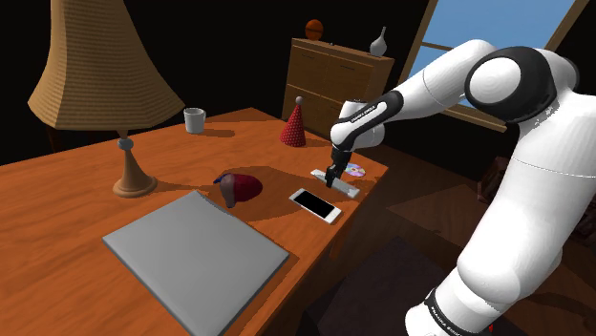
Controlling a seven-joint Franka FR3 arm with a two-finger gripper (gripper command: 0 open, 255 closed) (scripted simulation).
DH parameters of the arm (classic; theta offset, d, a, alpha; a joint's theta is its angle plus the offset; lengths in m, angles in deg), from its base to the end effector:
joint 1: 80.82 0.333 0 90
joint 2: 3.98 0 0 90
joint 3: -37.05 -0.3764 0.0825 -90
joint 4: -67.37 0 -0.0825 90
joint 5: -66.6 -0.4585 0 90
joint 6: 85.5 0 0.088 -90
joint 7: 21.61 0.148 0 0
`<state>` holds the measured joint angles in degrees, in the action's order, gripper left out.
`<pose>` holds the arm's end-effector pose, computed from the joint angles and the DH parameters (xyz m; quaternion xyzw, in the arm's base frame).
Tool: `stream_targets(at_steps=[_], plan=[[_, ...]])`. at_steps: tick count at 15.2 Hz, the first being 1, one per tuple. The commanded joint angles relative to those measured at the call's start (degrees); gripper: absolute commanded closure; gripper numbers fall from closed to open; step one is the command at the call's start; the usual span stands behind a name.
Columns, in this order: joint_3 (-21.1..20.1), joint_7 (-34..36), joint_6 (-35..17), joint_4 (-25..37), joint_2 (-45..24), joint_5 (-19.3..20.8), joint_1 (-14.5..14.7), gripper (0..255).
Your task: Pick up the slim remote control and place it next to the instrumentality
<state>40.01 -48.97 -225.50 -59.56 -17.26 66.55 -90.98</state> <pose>0.5950 -0.1390 0.2327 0.9922 0.1243 -0.0035 0.0047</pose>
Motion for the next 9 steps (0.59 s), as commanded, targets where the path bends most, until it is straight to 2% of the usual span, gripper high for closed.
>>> stream_targets(at_steps=[1, 3, 4, 9], plan=[[0.0, -0.01, -0.05, 0.01, -0.03, 0.0, 0.0, 255], [0.0, -0.01, -0.05, 0.01, -0.03, 0.0, 0.0, 255], [0.0, -0.01, -0.06, 0.01, -0.03, 0.0, 0.0, 0], [0.0, -0.01, -0.05, 0.01, -0.03, 0.0, 0.0, 0]])
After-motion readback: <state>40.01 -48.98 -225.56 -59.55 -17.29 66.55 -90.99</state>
